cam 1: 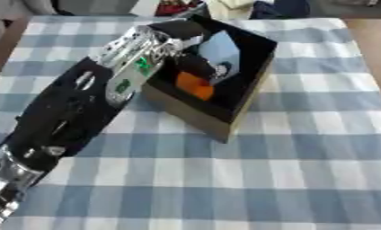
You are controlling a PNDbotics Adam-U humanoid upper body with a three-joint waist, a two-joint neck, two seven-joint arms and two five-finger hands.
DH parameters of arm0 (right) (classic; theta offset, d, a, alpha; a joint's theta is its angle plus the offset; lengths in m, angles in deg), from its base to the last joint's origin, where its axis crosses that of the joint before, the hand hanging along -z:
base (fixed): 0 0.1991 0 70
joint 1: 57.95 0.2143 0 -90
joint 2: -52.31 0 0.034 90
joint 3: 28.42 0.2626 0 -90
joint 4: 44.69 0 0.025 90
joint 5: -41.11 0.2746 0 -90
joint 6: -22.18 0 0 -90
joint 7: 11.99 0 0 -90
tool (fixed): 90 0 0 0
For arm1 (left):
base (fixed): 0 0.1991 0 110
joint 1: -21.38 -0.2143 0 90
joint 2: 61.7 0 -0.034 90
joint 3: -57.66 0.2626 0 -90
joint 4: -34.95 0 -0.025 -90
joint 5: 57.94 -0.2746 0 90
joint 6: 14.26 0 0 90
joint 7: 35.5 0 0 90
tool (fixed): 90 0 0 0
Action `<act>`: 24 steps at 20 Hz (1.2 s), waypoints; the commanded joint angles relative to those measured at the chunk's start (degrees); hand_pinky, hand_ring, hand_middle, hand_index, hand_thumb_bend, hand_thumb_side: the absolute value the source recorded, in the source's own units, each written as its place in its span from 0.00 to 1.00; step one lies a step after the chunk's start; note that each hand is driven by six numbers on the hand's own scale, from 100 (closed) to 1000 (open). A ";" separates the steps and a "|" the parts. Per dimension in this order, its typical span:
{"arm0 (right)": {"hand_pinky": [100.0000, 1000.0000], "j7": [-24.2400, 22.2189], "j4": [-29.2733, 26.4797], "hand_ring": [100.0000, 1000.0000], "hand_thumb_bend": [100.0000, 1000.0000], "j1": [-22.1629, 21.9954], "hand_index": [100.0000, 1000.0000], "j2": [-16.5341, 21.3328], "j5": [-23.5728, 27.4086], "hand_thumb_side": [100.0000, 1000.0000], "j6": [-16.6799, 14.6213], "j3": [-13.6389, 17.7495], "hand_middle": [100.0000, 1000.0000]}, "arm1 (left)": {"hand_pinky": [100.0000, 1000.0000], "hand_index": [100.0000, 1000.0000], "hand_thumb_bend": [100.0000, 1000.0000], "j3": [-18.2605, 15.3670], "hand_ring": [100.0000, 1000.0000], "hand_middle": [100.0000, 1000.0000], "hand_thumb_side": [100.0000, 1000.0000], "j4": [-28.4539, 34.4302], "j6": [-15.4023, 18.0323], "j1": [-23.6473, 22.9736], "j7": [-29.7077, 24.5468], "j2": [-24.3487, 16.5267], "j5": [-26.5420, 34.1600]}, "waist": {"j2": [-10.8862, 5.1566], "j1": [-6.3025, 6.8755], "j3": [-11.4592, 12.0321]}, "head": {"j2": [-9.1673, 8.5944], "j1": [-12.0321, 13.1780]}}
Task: Pick up objects on the table and place them in the box.
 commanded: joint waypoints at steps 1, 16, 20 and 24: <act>0.98 0.12 -1.55 0.96 0.00 0.64 0.86 0.43 0.53 0.70 0.21 0.22 0.76 | 0.61 0.92 0.29 -1.51 0.84 0.76 0.99 2.66 -0.50 0.83 -0.11 -2.05 0.88 | -1.78 -0.16 0.11 | -0.05 -0.03; 0.98 0.28 -2.00 0.96 0.00 0.78 0.85 0.03 0.73 0.70 0.54 0.22 0.76 | 0.67 1.00 0.54 -1.34 0.89 0.84 1.00 0.96 -0.57 0.28 -0.75 -2.08 -1.71 | -1.58 -0.33 -0.37 | -0.43 -0.39; 0.98 0.29 -1.91 0.96 0.00 0.84 0.85 0.16 0.67 0.71 0.55 0.22 0.76 | 0.66 0.99 0.48 -1.78 0.88 0.83 1.00 0.13 -0.51 0.14 0.25 -1.71 -2.54 | -1.41 -0.26 -0.40 | -0.37 -0.51; 0.98 0.45 -1.84 0.96 0.00 0.73 0.85 0.32 0.59 0.70 0.55 0.35 0.76 | 0.64 0.95 0.22 -4.69 0.87 0.81 1.00 4.95 -1.81 0.32 3.74 -1.64 1.12 | -1.48 -0.26 -0.14 | 0.00 -0.66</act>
